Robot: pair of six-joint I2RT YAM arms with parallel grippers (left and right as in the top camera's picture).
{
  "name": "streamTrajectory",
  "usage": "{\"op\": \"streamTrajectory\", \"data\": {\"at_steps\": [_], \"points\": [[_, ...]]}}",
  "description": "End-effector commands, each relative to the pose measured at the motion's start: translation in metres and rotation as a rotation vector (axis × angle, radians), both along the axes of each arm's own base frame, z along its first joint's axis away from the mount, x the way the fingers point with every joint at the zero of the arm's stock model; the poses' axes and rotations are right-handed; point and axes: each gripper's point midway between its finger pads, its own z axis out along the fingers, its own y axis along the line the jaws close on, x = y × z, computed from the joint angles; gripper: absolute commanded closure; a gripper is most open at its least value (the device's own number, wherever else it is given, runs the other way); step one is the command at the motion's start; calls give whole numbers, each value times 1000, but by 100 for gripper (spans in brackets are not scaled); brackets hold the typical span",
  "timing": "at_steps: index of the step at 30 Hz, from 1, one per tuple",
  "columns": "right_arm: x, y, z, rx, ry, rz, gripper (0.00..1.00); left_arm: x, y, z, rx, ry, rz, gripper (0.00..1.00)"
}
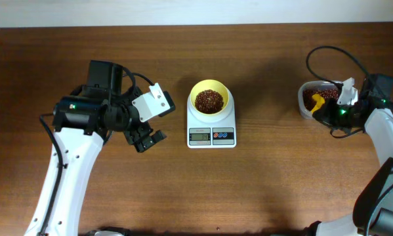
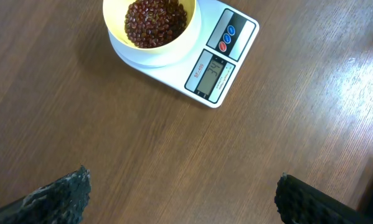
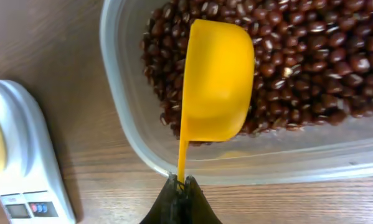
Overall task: Scoop item into bowl and weigh 50g on scale
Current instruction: 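Dip the scoop into the red beans with the right gripper, then lift the filled scoop and move it over the yellow bowl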
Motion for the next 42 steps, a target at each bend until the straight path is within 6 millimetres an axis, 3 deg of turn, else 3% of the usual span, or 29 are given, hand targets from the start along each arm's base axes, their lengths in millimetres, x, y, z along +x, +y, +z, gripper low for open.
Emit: {"op": "streamTrajectory", "data": {"at_steps": [1,6,19,26,35,38,42], "points": [[-7,12,-15,81,48,13,96,-1,0,1,-7,1,8,1],[3,-3,-2,159,-42,-24,96,-1,0,1,-7,1,8,1],[0,-30,22,340,-150,-105,96,-1,0,1,-7,1,8,1],[0,-27,37,437,-206,-92,96,-1,0,1,-7,1,8,1],[3,-1,76,658,-319,0,96,-1,0,1,-7,1,8,1],[6,27,77,676,-299,73,96,-1,0,1,-7,1,8,1],[6,87,79,707,-253,227,96,-1,0,1,-7,1,8,1]]}}
